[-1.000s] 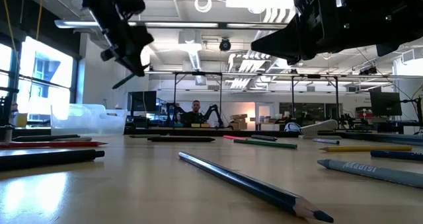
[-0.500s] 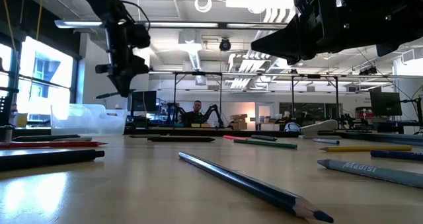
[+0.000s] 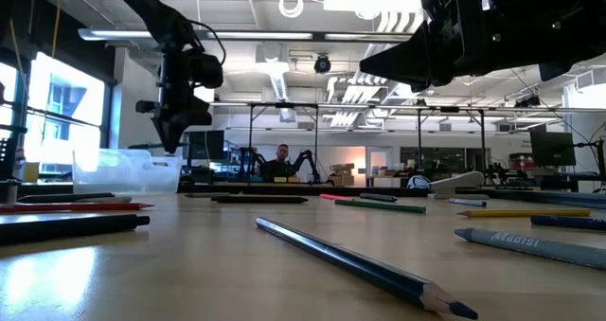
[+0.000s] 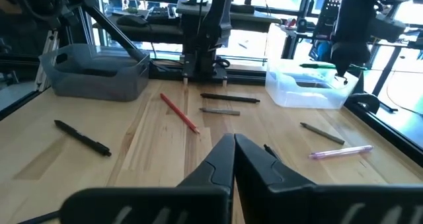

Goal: Sort crayons/erasers/pens/pencils in bins
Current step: Put the green pen into the top transparent bin

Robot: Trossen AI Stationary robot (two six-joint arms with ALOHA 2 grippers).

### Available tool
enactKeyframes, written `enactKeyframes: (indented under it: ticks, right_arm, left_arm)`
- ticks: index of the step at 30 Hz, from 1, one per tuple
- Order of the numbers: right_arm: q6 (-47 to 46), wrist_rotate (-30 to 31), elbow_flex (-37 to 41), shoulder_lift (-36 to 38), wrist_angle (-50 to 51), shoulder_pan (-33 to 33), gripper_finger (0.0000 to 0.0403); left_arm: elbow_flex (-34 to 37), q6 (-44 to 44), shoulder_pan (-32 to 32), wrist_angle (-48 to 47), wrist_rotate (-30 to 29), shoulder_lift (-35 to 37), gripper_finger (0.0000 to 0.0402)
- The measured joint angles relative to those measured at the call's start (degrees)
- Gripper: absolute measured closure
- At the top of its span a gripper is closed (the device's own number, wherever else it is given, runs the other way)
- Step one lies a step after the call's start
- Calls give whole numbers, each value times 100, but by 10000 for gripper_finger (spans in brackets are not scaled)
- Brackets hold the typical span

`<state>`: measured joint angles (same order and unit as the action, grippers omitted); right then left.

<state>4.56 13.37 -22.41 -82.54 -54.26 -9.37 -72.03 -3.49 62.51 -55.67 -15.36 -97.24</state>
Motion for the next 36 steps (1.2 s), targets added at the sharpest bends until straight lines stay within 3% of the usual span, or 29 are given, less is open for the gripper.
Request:
enactKeyframes:
  ticks: [24,36]
  right_arm:
    - [-1,0,0,0,0,-4,403]
    - [42,-2,0,0,2,-4,403]
  left_arm:
    - [4,-386,-22,-517,-285,-960,381]
    - [-9,-384,13,-628,-403,-1037,331]
